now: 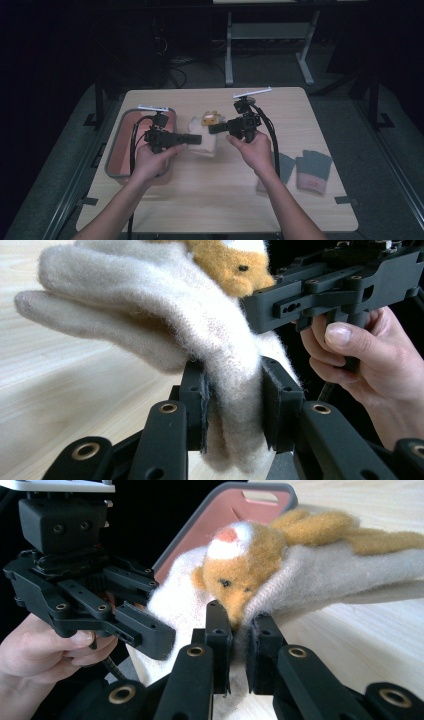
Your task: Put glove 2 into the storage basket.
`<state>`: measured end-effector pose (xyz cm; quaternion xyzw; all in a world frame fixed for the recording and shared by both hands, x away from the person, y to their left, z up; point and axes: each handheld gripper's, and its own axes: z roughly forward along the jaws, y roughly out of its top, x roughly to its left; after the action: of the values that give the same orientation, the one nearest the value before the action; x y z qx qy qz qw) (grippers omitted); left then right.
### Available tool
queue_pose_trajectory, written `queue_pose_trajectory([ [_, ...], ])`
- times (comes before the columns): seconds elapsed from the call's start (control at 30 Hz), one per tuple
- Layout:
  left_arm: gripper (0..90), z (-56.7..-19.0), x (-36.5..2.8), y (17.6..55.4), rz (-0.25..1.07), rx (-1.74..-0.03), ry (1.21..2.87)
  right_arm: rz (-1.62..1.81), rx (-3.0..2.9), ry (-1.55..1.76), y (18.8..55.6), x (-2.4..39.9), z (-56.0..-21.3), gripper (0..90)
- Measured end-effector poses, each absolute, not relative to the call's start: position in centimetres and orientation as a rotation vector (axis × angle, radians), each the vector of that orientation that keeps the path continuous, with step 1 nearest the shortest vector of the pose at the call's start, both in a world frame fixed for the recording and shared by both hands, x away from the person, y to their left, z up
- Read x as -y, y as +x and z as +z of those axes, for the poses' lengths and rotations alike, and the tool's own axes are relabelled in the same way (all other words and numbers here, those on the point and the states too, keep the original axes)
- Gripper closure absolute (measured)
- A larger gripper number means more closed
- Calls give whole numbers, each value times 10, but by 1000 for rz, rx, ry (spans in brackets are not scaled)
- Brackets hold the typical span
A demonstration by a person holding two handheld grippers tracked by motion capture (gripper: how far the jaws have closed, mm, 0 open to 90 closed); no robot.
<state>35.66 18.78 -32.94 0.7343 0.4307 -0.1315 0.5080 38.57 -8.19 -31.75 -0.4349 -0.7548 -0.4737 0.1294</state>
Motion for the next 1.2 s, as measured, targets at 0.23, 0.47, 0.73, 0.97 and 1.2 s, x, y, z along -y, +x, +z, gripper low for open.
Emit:
queue_pose_trajectory([
  [0.23,678,-319,-201,358,-304,-1043,1750,-1394,2205,-1243,390,69,-306,823],
  [0.47,678,-306,-222,359,-269,-1045,1735,-1402,2227,-1205,396,49,-291,821],
  [0.73,678,-301,-244,357,-251,-1066,1708,-1404,2228,-1165,403,25,-284,821],
  [0.97,678,-299,-261,356,-232,-1074,1694,-1399,2235,-1134,408,7,-281,820],
  [1.2,678,-297,-278,354,-217,-1093,1683,-1394,2231,-1103,413,-10,-280,819],
])
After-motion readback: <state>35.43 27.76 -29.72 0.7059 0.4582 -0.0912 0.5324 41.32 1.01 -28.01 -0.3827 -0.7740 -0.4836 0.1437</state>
